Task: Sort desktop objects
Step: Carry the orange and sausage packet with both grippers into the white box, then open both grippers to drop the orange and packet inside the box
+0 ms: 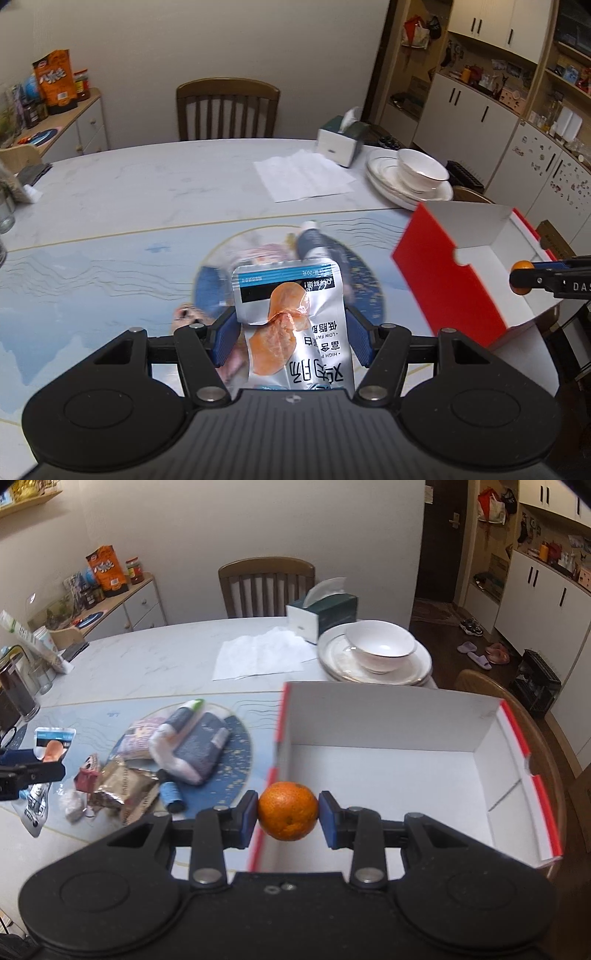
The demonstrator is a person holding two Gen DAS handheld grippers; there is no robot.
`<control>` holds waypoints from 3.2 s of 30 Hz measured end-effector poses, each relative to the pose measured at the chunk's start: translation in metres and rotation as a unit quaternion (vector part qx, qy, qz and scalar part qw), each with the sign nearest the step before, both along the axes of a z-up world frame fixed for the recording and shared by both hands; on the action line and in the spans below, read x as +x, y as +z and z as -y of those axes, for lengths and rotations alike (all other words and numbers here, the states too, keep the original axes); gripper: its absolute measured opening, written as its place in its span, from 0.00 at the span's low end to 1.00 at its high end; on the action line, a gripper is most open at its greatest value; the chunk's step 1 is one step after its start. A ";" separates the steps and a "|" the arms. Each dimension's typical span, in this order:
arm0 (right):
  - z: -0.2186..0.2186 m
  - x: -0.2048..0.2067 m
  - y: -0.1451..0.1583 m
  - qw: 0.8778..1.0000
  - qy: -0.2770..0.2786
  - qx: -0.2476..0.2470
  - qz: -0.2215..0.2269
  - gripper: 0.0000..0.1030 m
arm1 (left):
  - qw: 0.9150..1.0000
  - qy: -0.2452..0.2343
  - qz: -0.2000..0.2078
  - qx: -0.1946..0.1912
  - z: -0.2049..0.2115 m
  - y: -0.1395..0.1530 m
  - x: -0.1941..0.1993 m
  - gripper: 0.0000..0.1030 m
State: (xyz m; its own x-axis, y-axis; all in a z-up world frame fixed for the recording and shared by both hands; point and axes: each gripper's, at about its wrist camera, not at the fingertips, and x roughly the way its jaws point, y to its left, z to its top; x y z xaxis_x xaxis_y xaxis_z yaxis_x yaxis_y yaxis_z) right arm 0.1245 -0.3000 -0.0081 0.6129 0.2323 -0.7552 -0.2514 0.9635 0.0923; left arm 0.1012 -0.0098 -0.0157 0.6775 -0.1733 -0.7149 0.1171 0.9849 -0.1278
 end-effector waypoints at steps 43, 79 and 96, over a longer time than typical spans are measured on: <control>0.129 0.063 -0.071 0.997 -0.020 -0.044 -0.058 0.33 | 0.947 -0.298 -0.052 0.107 0.287 -0.056 0.128 0.59; 0.140 0.082 -0.110 0.990 -0.025 -0.048 -0.130 0.51 | 0.932 -0.297 -0.156 0.138 0.299 -0.090 0.145 0.67; 0.154 0.051 -0.050 0.998 -0.015 0.013 -0.057 0.78 | 0.964 -0.237 -0.078 0.087 0.268 -0.044 0.122 0.72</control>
State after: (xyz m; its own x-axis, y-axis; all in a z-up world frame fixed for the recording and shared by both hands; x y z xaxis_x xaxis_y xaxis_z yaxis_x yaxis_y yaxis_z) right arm 0.1755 -0.4539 -0.0585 0.5303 0.2365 -0.8142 -0.2092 0.9671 0.1446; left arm 0.2231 -0.2776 -0.0595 0.4336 -0.3061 -0.8476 0.5527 0.8332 -0.0182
